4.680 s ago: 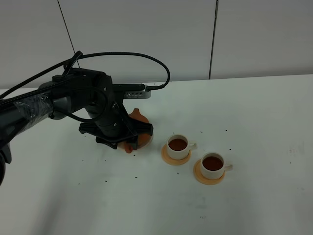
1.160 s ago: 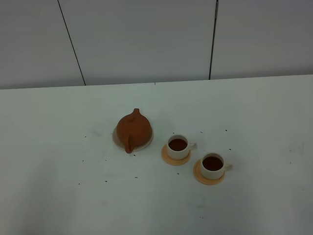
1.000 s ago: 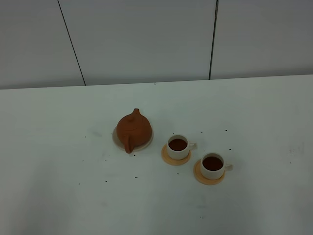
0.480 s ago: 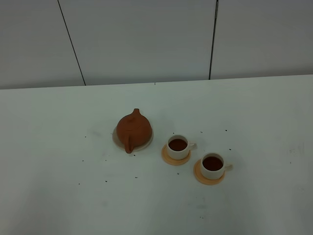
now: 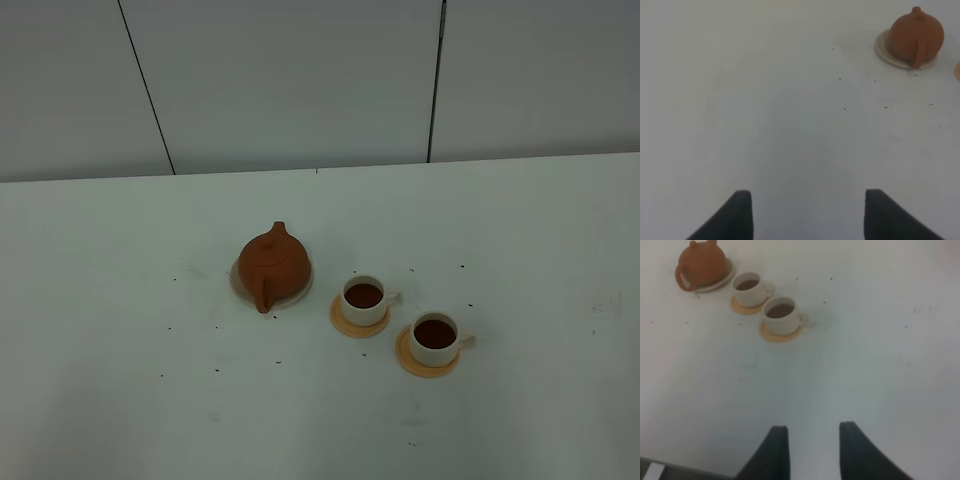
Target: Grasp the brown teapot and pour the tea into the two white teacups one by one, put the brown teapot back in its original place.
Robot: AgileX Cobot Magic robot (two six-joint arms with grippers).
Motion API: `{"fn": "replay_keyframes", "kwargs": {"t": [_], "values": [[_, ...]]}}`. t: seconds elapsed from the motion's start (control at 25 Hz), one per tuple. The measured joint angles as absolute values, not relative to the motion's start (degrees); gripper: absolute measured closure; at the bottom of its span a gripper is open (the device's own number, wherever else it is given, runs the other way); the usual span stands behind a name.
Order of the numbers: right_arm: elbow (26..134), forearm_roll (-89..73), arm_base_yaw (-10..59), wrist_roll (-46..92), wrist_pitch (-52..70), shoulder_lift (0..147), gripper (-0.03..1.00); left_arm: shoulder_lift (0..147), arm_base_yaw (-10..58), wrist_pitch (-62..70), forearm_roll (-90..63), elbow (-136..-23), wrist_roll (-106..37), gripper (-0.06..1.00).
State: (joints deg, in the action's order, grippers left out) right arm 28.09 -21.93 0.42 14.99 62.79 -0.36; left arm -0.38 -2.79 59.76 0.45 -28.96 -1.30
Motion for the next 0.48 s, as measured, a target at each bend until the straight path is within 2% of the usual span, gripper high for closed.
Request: {"fn": "replay_keyframes", "kwargs": {"t": [0.48], "values": [[28.1, -21.9, 0.4, 15.0, 62.8, -0.4, 0.72, -0.4, -2.8, 59.8, 0.4, -29.0, -1.3, 0.39]]}}
